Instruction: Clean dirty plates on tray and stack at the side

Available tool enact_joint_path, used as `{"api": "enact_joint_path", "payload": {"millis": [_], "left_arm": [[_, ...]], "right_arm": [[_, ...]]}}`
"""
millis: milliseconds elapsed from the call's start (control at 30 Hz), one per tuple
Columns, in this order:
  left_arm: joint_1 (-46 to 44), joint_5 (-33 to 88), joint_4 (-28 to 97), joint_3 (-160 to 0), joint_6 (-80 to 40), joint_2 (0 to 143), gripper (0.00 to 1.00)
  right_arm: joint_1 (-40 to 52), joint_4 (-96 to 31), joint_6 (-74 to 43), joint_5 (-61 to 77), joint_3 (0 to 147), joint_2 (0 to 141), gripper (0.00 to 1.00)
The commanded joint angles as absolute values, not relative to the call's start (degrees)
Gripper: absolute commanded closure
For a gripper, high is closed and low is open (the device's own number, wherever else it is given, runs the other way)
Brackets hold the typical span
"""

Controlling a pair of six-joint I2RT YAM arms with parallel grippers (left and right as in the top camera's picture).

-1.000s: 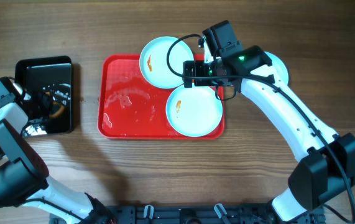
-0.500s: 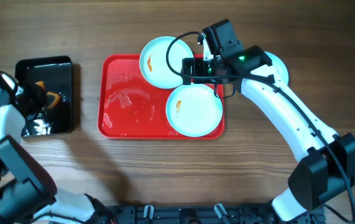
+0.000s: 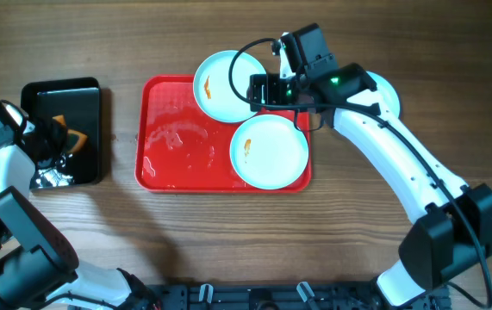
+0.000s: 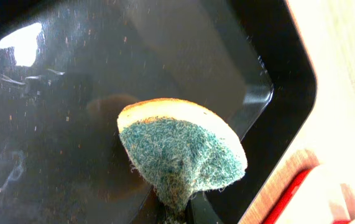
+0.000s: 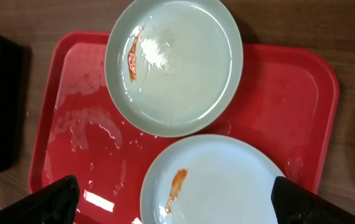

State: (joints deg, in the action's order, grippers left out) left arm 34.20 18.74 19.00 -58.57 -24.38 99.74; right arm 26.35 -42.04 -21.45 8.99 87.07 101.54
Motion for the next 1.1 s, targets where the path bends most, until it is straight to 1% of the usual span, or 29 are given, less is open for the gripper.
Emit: {"api": "enact_joint_path", "payload": {"millis": [0, 67, 167, 267, 333, 467, 533, 567, 833, 967, 1067], "left_arm": [[34.04, 20.53, 19.75, -58.50, -24.91, 98.15, 0.96], [34.04, 20.53, 19.75, -58.50, -24.91, 98.15, 0.96], [34.04, 20.53, 19.81, -58.50, -24.91, 98.15, 0.96], [34.04, 20.51, 20.45, -58.50, -24.86, 98.15, 0.96], [34.04, 20.51, 20.84, -58.50, -24.51, 98.15, 0.96], [34.04, 20.49, 20.86, -58.50, -24.38, 98.15, 0.96], [34.04, 20.49, 20.93, -58.46, -24.25, 98.15, 0.96], [34.04, 20.43, 21.23, -58.46, -24.25, 98.15, 0.96], [34.04, 20.12, 22.81, -58.43, -24.27, 98.15, 0.96], [34.04, 20.12, 22.81, -58.41, -24.27, 98.15, 0.96], [34.04, 20.12, 22.81, -58.41, -24.27, 98.15, 0.96]], "right_arm": [[24.51, -45.80, -17.65, 17.32, 91.46, 109.43, 0.00], [23.31, -51.99, -15.59, 17.52, 97.17, 114.45, 0.01], [22.81, -55.68, -11.88, 15.99, 104.66, 120.38, 0.00], [22.81, -52.97, -12.78, 10.98, 106.02, 122.06, 0.00], [22.81, -50.04, -15.53, 6.85, 106.02, 122.76, 0.02], [22.81, -45.91, -18.81, 6.42, 105.95, 124.22, 0.14], [22.98, -44.45, -20.16, 6.39, 105.73, 125.01, 0.23], [23.11, -43.94, -20.75, 6.39, 105.67, 125.36, 0.30], [23.55, -41.60, -24.27, 5.19, 105.65, 131.92, 0.31], [23.62, -40.73, -24.38, 6.42, 105.65, 134.15, 0.35], [23.62, -40.29, -24.45, 6.42, 105.65, 134.39, 0.44]]}}
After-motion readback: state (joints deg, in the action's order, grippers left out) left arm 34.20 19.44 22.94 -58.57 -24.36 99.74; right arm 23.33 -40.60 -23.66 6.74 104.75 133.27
